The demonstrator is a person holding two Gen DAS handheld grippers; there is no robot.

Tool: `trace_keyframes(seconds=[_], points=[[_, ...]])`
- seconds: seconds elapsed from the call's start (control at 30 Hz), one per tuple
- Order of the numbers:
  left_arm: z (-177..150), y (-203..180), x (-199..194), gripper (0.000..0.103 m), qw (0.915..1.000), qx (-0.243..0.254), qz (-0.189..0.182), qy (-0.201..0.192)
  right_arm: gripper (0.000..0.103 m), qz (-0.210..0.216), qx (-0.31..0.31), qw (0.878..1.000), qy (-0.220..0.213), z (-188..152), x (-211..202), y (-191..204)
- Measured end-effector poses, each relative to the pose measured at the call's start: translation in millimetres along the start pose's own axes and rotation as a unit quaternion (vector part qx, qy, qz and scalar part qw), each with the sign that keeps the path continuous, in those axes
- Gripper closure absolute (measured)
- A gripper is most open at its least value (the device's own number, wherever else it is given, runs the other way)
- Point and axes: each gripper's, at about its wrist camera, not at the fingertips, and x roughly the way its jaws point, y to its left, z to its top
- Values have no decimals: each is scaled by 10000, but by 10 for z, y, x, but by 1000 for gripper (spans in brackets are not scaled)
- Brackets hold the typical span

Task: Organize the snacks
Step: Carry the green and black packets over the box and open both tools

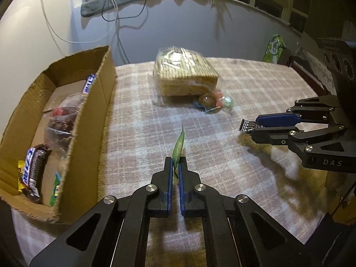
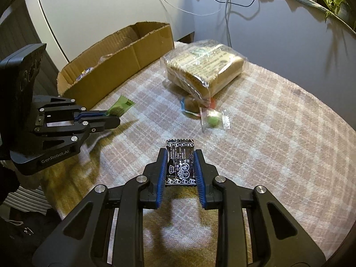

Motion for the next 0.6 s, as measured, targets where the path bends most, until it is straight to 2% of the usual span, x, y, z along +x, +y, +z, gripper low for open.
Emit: trace_keyframes(seconds=[0.3,0.6], points=[[60,221,-307,99,9985,-334,-21,-425,78,-42,-139,9996,-248,248,-170,158],[37,656,-612,99,9937,-725,243,-819,78,19,-457,9974,-554,703,-215,509]])
